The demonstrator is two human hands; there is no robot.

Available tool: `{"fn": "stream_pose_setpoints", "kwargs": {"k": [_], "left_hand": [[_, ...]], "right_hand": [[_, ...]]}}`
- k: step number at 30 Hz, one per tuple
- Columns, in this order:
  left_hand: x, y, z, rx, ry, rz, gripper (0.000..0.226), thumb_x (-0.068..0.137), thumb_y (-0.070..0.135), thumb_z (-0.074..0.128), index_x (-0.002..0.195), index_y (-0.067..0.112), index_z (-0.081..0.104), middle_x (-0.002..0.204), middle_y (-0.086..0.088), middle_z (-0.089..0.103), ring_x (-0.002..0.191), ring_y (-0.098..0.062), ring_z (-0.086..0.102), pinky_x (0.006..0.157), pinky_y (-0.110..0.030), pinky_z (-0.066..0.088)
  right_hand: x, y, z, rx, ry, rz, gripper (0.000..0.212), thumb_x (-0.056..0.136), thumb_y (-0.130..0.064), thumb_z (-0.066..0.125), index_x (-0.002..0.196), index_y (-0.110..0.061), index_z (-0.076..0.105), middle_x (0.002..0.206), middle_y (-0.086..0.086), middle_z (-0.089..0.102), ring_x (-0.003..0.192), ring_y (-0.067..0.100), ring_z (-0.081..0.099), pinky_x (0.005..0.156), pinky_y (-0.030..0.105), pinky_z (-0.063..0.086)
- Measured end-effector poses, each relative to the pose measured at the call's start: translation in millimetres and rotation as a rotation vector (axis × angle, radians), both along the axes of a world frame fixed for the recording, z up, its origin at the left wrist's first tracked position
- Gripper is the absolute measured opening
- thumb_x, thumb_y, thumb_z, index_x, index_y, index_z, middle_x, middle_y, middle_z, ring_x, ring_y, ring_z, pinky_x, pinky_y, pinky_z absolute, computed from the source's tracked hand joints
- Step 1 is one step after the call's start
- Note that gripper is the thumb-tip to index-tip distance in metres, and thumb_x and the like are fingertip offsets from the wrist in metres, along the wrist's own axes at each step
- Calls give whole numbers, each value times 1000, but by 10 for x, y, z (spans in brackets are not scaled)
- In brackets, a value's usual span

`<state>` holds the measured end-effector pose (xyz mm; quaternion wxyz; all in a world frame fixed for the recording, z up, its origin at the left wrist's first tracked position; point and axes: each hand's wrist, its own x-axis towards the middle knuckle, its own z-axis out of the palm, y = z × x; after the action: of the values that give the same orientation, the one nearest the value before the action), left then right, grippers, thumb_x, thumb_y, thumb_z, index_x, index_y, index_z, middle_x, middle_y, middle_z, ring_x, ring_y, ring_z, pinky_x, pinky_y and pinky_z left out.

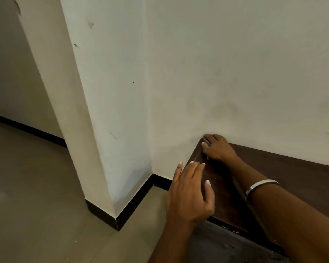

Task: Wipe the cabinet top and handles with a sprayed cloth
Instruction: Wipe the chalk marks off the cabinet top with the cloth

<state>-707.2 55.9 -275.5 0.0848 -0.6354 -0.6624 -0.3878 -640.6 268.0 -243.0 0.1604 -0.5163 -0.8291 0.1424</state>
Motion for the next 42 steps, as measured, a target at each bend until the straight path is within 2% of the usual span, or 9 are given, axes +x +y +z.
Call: {"fn": "stream_pose_setpoints", "kwargs": {"k": [4, 11, 24, 29, 32, 34, 36, 38, 42], "left_hand": [[1, 0, -3, 14, -5, 19, 51, 92, 43, 35, 136, 22, 49, 141, 6, 51, 136, -7, 37, 119, -31, 13], [-9, 9, -6, 14, -14, -2, 53, 92, 43, 34, 137, 21, 48, 141, 5, 50, 136, -7, 36, 119, -34, 14], [14, -3, 33, -18, -32, 20, 59, 91, 44, 26, 143, 20, 40, 148, 3, 42, 140, -7, 29, 121, -33, 11], [14, -17, 55, -6, -72, 31, 58, 90, 41, 29, 142, 18, 41, 147, 2, 43, 140, -8, 29, 119, -30, 7], [11, -14, 79, -29, -165, 34, 53, 92, 36, 34, 142, 20, 40, 147, 5, 42, 138, -7, 29, 120, -30, 11], [-20, 24, 98, -42, -314, 59, 51, 92, 33, 35, 141, 20, 39, 145, 4, 42, 135, -10, 35, 116, -34, 28], [-67, 62, 152, -64, -477, 89, 47, 94, 28, 37, 141, 20, 39, 145, 3, 42, 131, -13, 41, 108, -30, 38], [-109, 86, 239, -139, -613, 106, 44, 97, 24, 38, 142, 20, 39, 146, 2, 40, 131, -15, 41, 103, -25, 35], [-214, 59, 401, -258, -809, 165, 43, 99, 25, 32, 140, 19, 43, 147, -4, 42, 132, -22, 41, 107, -35, 33]], "right_hand": [[-223, -12, -7, 5, 38, 149, 52, 98, -40, 39, 148, -24, 34, 156, 4, 28, 145, 23, 19, 118, 41, 17], [-148, 201, -10, -21, 27, 62, 53, 97, -40, 39, 148, -26, 31, 157, 4, 26, 144, 25, 21, 117, 45, 23], [2, -436, -56, 20, -23, 362, 51, 99, -45, 40, 147, -32, 32, 158, -2, 23, 146, 16, 15, 119, 41, 18], [29, -242, -13, -24, 8, 293, 51, 100, -42, 38, 149, -30, 31, 159, -1, 22, 147, 16, 14, 119, 38, 14], [7, -100, -37, -11, 7, 201, 53, 98, -44, 37, 149, -30, 30, 159, 0, 22, 147, 17, 16, 120, 36, 14], [-13, -117, -44, 1, -6, 191, 53, 98, -44, 37, 149, -30, 30, 159, 0, 21, 147, 18, 15, 120, 36, 13], [-22, -235, -41, 13, -9, 206, 53, 99, -44, 37, 150, -29, 30, 160, -1, 21, 148, 17, 13, 120, 36, 11], [-2, -412, -49, 23, -11, 237, 53, 99, -45, 37, 150, -31, 30, 160, -1, 21, 148, 17, 11, 120, 37, 11], [88, -888, -48, 41, -8, 292, 53, 99, -47, 36, 149, -33, 29, 160, -3, 20, 148, 15, 10, 118, 35, 10]]}}
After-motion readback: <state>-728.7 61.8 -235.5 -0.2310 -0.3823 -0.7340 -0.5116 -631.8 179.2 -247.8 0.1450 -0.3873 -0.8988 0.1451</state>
